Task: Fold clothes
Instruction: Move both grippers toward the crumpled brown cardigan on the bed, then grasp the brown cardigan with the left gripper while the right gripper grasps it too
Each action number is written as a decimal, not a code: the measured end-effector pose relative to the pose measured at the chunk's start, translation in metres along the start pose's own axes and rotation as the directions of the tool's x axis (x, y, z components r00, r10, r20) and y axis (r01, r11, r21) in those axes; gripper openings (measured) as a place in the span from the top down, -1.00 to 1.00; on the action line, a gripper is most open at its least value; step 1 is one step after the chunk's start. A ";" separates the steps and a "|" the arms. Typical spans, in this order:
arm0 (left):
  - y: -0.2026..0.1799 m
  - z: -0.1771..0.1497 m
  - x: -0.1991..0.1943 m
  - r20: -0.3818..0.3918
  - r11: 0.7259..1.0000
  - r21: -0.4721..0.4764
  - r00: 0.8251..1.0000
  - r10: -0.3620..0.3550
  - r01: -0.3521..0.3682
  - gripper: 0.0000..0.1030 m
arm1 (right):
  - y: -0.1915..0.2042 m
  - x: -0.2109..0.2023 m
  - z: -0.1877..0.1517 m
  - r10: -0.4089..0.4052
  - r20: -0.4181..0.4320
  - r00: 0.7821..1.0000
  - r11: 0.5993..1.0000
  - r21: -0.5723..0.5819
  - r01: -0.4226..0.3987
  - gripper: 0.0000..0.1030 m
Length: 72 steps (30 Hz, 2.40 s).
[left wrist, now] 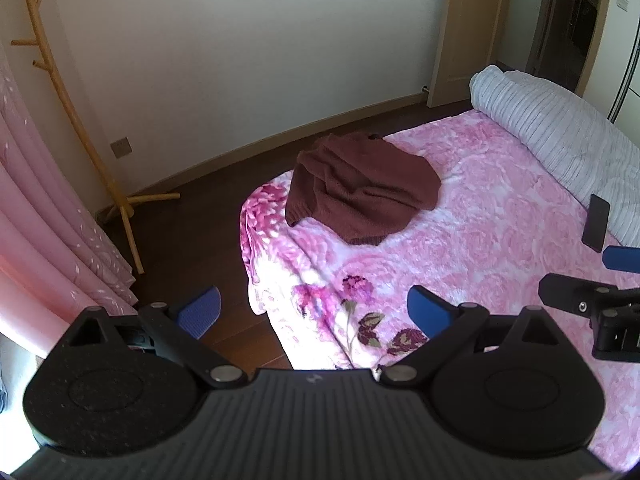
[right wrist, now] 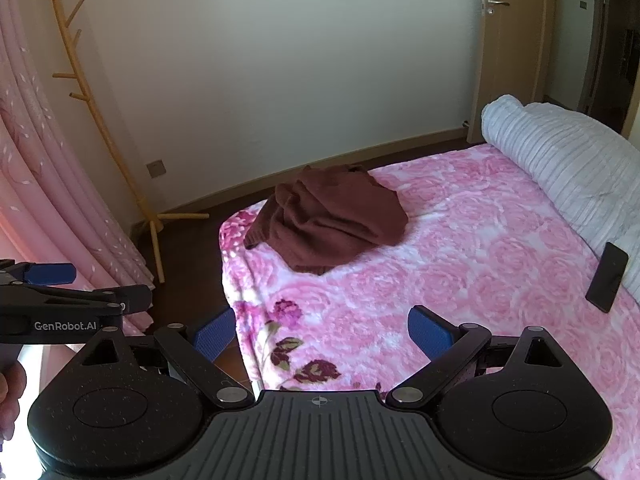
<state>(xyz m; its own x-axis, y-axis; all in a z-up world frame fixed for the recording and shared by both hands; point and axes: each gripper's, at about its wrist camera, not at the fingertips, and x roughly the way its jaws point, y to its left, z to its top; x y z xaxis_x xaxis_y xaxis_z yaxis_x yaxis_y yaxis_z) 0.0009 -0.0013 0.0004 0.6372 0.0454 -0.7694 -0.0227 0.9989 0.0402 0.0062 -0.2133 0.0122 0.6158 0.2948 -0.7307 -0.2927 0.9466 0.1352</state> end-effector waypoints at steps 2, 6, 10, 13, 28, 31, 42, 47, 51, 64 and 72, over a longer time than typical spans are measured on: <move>-0.001 0.000 0.001 0.004 1.000 -0.001 1.000 0.001 -0.001 -0.91 | -0.001 0.000 0.000 0.002 0.005 1.000 1.000 0.000 -0.002 -0.85; 0.001 -0.006 0.001 0.014 1.000 -0.020 1.000 -0.004 0.004 -0.91 | -0.002 -0.001 0.000 0.002 0.005 1.000 1.000 -0.004 -0.002 -0.85; 0.006 -0.005 0.006 -0.005 1.000 -0.026 1.000 -0.005 0.005 -0.91 | 0.008 0.007 -0.004 0.001 0.003 1.000 1.000 -0.009 -0.001 -0.85; 0.007 -0.005 0.004 -0.015 1.000 -0.021 1.000 -0.001 0.000 -0.91 | 0.011 0.010 -0.004 0.004 0.000 1.000 1.000 -0.007 -0.004 -0.85; 0.001 -0.009 0.004 -0.020 0.999 -0.033 0.999 0.026 -0.027 -0.92 | -0.001 0.014 -0.005 0.036 -0.005 0.999 0.999 -0.012 -0.036 -0.85; -0.002 -0.008 0.006 -0.023 0.999 -0.038 0.999 0.034 -0.035 -0.91 | -0.004 0.017 -0.003 0.044 -0.012 0.999 0.999 -0.016 -0.044 -0.85; -0.023 -0.003 0.015 -0.034 0.997 -0.047 0.998 0.057 -0.058 -0.91 | -0.033 0.027 0.003 0.067 -0.021 0.997 0.997 -0.023 -0.068 -0.85; -0.036 0.002 0.020 -0.035 0.997 -0.050 0.998 0.062 -0.063 -0.91 | -0.051 0.028 0.004 0.070 -0.024 0.997 0.997 -0.024 -0.071 -0.85; -0.045 0.004 0.025 -0.039 0.998 -0.029 0.998 0.057 -0.058 -0.92 | -0.067 0.029 0.006 0.064 -0.023 0.998 0.998 -0.009 -0.064 -0.85; -0.038 0.040 0.119 -0.131 0.999 0.030 0.991 -0.026 0.030 -0.91 | -0.097 0.083 0.034 -0.008 -0.056 0.998 0.999 0.041 0.010 -0.85; -0.017 0.086 0.241 -0.150 0.972 0.196 0.984 -0.099 0.127 -0.91 | -0.098 0.189 0.087 -0.063 -0.122 0.991 0.996 -0.074 0.054 -0.85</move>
<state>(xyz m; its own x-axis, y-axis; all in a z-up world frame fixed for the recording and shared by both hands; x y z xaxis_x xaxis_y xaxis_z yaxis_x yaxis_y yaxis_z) 0.2212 -0.0081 -0.1310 0.5133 -0.0527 -0.8566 0.2102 0.9754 0.0660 0.2152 -0.2390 -0.0806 0.5387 0.2167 -0.8141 -0.3125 0.9488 0.0458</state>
